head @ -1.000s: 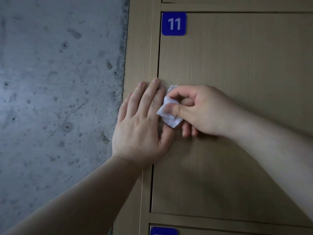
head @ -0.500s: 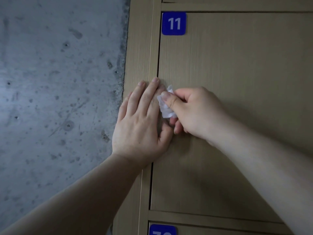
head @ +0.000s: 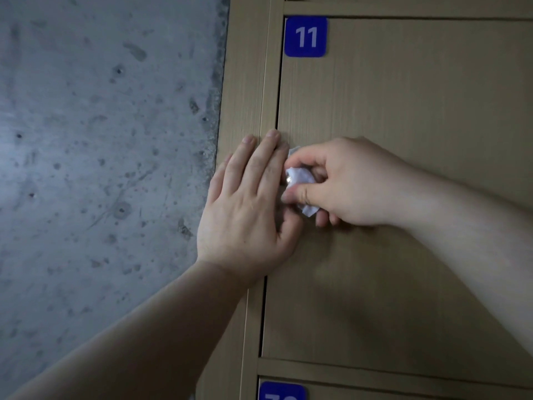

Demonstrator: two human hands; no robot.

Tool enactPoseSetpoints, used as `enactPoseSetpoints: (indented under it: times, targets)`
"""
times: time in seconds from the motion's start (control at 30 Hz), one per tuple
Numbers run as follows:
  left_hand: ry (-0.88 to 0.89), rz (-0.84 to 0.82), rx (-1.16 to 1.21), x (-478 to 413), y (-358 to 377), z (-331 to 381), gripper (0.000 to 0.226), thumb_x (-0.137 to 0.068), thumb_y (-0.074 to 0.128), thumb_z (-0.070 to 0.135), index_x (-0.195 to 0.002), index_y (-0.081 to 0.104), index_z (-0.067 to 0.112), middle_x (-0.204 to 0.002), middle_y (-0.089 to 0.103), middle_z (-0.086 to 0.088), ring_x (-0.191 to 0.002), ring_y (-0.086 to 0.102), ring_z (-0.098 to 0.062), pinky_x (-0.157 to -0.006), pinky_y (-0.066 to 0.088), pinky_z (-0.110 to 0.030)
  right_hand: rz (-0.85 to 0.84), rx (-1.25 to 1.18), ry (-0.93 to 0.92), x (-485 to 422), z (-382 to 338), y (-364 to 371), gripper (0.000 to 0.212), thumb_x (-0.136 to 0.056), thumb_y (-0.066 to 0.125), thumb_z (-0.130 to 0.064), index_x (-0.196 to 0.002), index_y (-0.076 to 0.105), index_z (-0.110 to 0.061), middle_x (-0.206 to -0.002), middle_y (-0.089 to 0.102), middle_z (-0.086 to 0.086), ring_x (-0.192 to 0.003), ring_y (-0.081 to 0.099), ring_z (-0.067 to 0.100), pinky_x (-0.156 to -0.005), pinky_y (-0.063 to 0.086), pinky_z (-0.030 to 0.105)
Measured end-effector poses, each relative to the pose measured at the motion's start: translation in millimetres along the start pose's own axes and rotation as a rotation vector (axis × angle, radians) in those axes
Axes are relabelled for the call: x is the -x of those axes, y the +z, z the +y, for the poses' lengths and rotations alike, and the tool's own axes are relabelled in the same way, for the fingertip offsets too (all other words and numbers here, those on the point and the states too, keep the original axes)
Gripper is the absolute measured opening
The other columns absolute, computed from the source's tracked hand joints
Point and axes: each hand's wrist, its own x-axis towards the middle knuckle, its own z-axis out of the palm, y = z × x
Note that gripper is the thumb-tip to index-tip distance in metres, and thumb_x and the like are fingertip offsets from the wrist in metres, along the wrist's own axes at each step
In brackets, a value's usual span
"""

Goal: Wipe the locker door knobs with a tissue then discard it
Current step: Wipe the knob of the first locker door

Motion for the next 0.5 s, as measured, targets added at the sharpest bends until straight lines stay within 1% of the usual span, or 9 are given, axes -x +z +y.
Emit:
enactPoseSetpoints:
  times: [0.1, 0.2, 0.27, 0.3, 0.4, 0.43, 0.5]
  targets:
    - [-0.007, 0.017, 0.003, 0.0, 0.9, 0.8, 0.071, -0.089, 0.039, 0.04, -0.155, 0.033, 0.014, -0.164, 0.026, 0.0, -0.153, 0.015, -0.02, -0.123, 0.009, -0.034, 0.109, 0.043, 0.005, 2.1, -0.1, 7.0, 0.014, -0.083, 0.075, -0.037, -0.091, 0.068, -0.028, -0.054, 0.067, -0.006, -0.042, 0.063, 0.004, -0.05, 0.052, 0.022]
    - [-0.008, 0.025, -0.001, -0.5, 0.5, 0.2, 0.069, -0.09, 0.041, 0.04, -0.154, 0.035, 0.015, -0.163, 0.027, 0.001, -0.153, 0.016, -0.02, -0.123, 0.01, -0.034, 0.22, 0.051, -0.01, 4.0, 3.0, 18.2, 0.013, -0.083, 0.073, -0.037, -0.089, 0.067, -0.027, -0.051, 0.063, -0.011, -0.041, 0.061, 0.004, -0.053, 0.052, 0.024]
    - [-0.008, 0.027, 0.001, -0.7, 0.5, 0.2, 0.069, -0.09, 0.044, 0.04, -0.154, 0.035, 0.015, -0.163, 0.027, 0.001, -0.153, 0.016, -0.019, -0.123, 0.011, -0.034, 0.219, -0.008, 0.003, 3.3, 4.2, 19.6, 0.015, -0.083, 0.073, -0.038, -0.089, 0.068, -0.025, -0.05, 0.063, -0.016, -0.041, 0.061, 0.004, -0.049, 0.05, 0.022]
    - [-0.008, 0.029, 0.003, -0.4, 0.6, 0.4, 0.069, -0.09, 0.045, 0.039, -0.154, 0.035, 0.015, -0.163, 0.027, 0.001, -0.153, 0.016, -0.019, -0.123, 0.01, -0.034, 0.183, -0.051, 0.018, 2.4, 4.5, 18.3, 0.017, -0.082, 0.074, -0.039, -0.09, 0.068, -0.025, -0.052, 0.065, -0.014, -0.042, 0.062, 0.005, -0.049, 0.05, 0.02]
    - [-0.011, 0.029, 0.002, 0.7, 1.8, 0.6, 0.069, -0.091, 0.051, 0.037, -0.154, 0.035, 0.015, -0.164, 0.026, 0.001, -0.153, 0.016, -0.02, -0.123, 0.011, -0.035, -0.017, -0.158, 0.035, 2.4, 5.5, 5.7, 0.026, -0.082, 0.07, -0.047, -0.099, 0.067, -0.027, -0.067, 0.074, -0.001, -0.052, 0.068, 0.011, -0.054, 0.054, 0.029]
    - [-0.013, 0.029, -0.001, 0.8, 1.5, 0.4, 0.069, -0.091, 0.051, 0.037, -0.154, 0.035, 0.015, -0.164, 0.026, 0.001, -0.153, 0.016, -0.02, -0.123, 0.012, -0.035, -0.083, -0.195, 0.019, 3.2, 6.1, 0.4, 0.028, -0.086, 0.066, -0.045, -0.105, 0.067, -0.025, -0.071, 0.075, 0.001, -0.055, 0.068, 0.011, -0.055, 0.053, 0.029]
    - [-0.013, 0.021, -0.005, 0.6, 1.1, 0.6, 0.07, -0.09, 0.049, 0.036, -0.155, 0.034, 0.015, -0.164, 0.026, 0.001, -0.153, 0.016, -0.019, -0.123, 0.012, -0.035, -0.179, -0.315, 0.006, 4.8, 8.9, -7.7, 0.023, -0.096, 0.056, -0.035, -0.112, 0.066, -0.022, -0.076, 0.074, 0.005, -0.063, 0.07, 0.015, -0.059, 0.054, 0.025]
